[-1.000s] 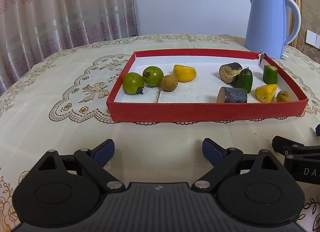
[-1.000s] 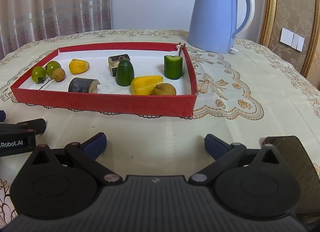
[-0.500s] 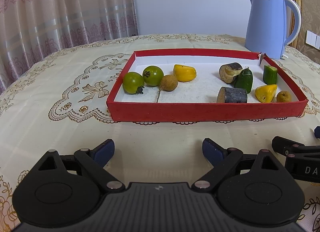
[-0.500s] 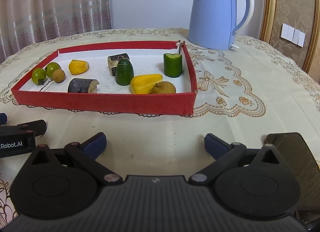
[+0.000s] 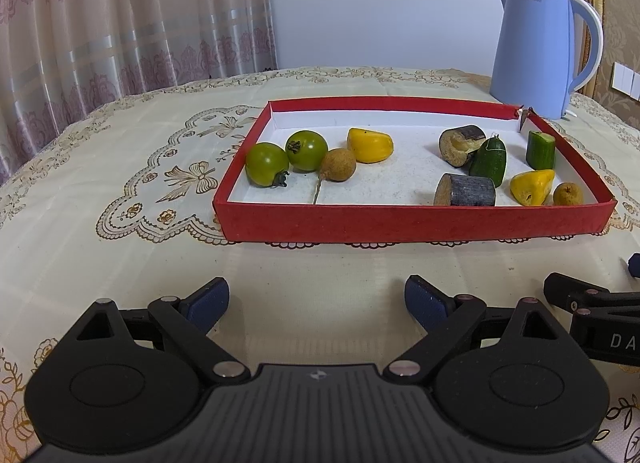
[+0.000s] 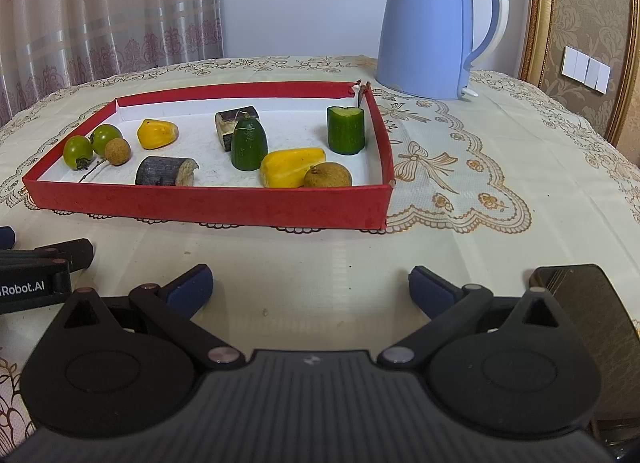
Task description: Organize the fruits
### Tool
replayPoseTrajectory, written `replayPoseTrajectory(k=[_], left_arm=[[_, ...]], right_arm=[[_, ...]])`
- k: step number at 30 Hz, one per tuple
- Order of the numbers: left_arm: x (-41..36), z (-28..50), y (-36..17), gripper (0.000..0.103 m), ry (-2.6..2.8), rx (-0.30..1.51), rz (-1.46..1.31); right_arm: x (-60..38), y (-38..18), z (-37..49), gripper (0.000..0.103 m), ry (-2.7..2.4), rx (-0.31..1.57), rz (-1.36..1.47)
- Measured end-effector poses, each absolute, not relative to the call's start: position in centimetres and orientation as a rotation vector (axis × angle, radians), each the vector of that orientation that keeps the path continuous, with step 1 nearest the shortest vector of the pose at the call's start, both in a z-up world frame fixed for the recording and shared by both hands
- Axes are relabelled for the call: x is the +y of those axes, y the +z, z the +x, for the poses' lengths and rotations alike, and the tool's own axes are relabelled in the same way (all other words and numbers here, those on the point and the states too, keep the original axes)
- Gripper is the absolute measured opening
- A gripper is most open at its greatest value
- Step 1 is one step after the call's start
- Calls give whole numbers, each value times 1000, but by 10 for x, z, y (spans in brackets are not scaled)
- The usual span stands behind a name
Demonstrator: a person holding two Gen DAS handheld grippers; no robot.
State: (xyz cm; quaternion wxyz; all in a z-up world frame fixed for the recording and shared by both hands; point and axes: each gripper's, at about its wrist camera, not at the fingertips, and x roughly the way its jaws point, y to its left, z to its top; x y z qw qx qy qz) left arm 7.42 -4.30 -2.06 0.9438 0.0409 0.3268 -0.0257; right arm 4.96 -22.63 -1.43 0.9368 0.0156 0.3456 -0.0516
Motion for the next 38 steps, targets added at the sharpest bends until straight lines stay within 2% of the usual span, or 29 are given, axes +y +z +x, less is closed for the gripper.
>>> replayPoseTrajectory(k=[38], left_arm=[[-43, 74, -21, 96, -51, 666, 80]], right_arm=[[-227, -14, 50, 103, -105, 706, 32]])
